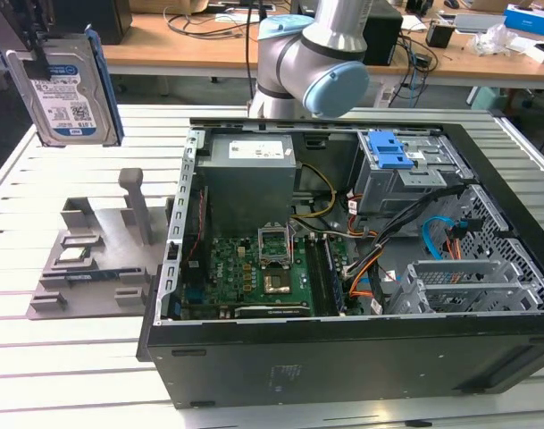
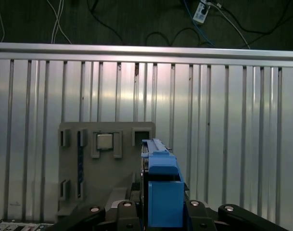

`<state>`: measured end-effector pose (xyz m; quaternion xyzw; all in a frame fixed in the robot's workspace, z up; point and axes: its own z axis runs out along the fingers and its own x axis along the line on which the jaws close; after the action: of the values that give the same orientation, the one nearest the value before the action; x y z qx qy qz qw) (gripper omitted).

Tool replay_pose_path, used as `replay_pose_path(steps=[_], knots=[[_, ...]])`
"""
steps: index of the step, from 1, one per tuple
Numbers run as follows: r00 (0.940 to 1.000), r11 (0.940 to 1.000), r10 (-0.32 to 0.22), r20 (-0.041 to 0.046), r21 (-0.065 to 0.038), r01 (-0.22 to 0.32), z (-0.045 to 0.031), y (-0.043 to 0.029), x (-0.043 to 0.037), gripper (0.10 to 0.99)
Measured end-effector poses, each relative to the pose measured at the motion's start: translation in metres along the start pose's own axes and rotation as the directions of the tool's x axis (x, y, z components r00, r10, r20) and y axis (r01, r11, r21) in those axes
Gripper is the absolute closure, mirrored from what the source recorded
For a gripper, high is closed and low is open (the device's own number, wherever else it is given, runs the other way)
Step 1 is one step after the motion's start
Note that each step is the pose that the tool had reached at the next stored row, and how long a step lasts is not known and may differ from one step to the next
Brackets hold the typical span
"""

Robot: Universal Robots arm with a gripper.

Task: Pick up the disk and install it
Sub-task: 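Pick up the disk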

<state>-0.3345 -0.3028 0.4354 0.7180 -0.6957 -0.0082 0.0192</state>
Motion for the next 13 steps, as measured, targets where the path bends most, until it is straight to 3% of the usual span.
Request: replay_pose_path(steps=[13], knots=[[1.0,1.0,0.0,0.0,-0.001,0.0,-0.0262,0.0001,-0.002,0.718]])
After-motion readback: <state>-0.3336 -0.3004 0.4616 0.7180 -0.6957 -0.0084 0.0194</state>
